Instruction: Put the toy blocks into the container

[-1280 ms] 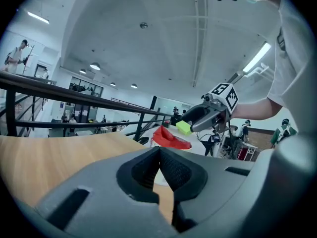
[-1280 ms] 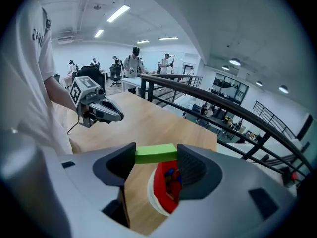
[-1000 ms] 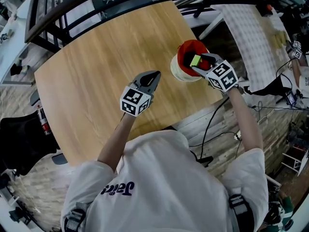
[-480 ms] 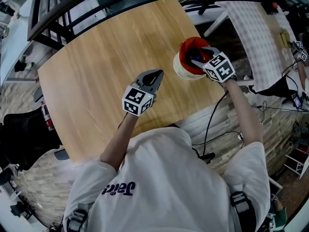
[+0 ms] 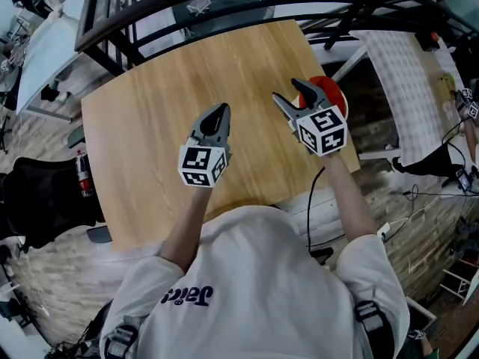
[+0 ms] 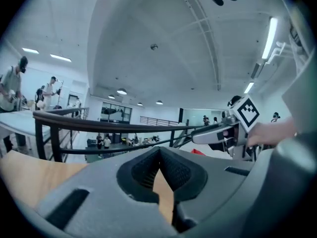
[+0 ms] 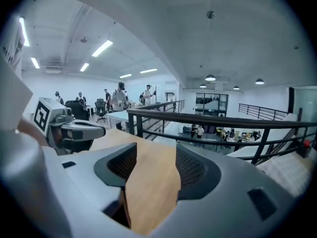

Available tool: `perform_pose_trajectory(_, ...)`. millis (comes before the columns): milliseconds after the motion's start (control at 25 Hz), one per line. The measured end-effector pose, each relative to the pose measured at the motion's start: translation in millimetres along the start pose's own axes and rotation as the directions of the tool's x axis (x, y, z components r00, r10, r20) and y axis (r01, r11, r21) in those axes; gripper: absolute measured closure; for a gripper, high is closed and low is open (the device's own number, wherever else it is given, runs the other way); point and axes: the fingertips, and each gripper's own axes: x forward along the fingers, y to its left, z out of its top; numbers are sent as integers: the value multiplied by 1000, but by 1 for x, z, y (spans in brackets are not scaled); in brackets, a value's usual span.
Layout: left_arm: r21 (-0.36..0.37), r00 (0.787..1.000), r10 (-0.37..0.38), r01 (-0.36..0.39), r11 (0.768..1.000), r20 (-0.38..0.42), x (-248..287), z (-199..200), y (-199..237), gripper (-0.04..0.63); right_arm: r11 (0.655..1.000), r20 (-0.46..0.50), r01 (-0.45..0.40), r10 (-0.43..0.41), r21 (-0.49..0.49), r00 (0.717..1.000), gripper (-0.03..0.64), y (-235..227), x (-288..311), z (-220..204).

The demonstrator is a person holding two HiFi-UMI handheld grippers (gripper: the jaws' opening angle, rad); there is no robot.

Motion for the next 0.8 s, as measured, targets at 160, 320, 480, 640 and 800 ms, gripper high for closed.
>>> perform_pose_trajectory(160, 14, 991, 116, -117, 993, 65, -45, 35, 42, 589, 999, 124, -2, -3, 40, 992, 468, 58, 20, 37)
perform_pose_trajectory(320, 35, 967, 210, -217, 976, 142, -88, 61, 70, 589, 998, 192, 6, -17, 58, 981, 558, 104, 37, 61)
perform_pose_trajectory(480, 63, 949, 266, -280, 958, 168, -120, 70, 86, 589, 998, 226, 38, -49, 53, 973, 601, 141, 48, 77)
perform_pose_trajectory(640, 47, 936, 310, -322, 946, 164, -143, 66, 100, 589, 996, 231, 88, -92, 25, 968, 601, 167, 55, 84)
perform_pose_trajectory(800, 47, 940, 305, -315, 948, 155, -152, 65, 108, 589, 995, 234, 84, -94, 54, 968, 601, 187, 58, 86)
